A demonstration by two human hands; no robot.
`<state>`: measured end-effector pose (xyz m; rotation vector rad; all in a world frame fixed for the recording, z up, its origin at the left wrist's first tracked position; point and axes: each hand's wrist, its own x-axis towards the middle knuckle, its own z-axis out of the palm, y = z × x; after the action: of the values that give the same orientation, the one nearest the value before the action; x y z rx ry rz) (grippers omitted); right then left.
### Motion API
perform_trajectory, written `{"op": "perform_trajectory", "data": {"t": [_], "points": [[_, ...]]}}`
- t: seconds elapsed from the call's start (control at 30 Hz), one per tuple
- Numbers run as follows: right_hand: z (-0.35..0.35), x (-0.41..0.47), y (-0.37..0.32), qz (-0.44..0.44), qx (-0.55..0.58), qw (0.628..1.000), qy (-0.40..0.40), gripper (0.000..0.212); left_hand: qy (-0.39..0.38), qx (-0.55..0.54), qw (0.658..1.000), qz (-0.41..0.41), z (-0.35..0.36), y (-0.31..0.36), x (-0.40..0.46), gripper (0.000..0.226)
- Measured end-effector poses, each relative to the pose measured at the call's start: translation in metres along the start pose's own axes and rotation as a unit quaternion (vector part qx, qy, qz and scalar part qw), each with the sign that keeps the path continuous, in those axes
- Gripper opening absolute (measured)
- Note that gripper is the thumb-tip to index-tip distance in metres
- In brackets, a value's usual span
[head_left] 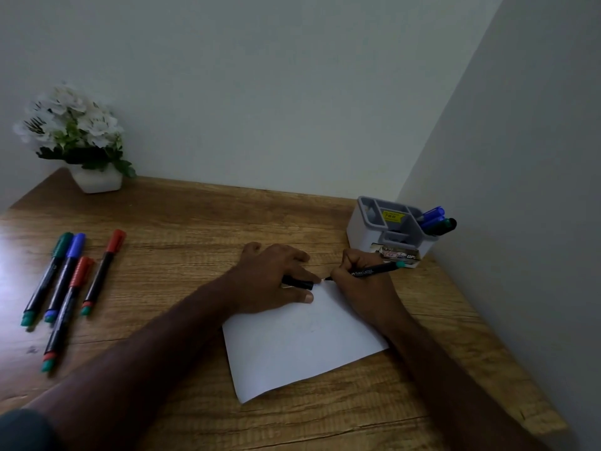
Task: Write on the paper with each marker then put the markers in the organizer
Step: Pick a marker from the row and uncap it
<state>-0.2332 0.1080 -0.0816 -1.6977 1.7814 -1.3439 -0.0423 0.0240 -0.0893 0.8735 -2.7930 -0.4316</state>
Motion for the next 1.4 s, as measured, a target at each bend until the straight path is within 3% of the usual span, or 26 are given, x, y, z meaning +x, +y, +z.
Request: {"op": "perform_trajectory", "data": {"t": [1.4], "points": [[0.0008,0.0001,0.0019,-0.007,-0.013,1.000,0.013,0.028,0.007,-0.019,1.000,-0.007,0.0011,-0.0017,-0.0003,0.041]]}}
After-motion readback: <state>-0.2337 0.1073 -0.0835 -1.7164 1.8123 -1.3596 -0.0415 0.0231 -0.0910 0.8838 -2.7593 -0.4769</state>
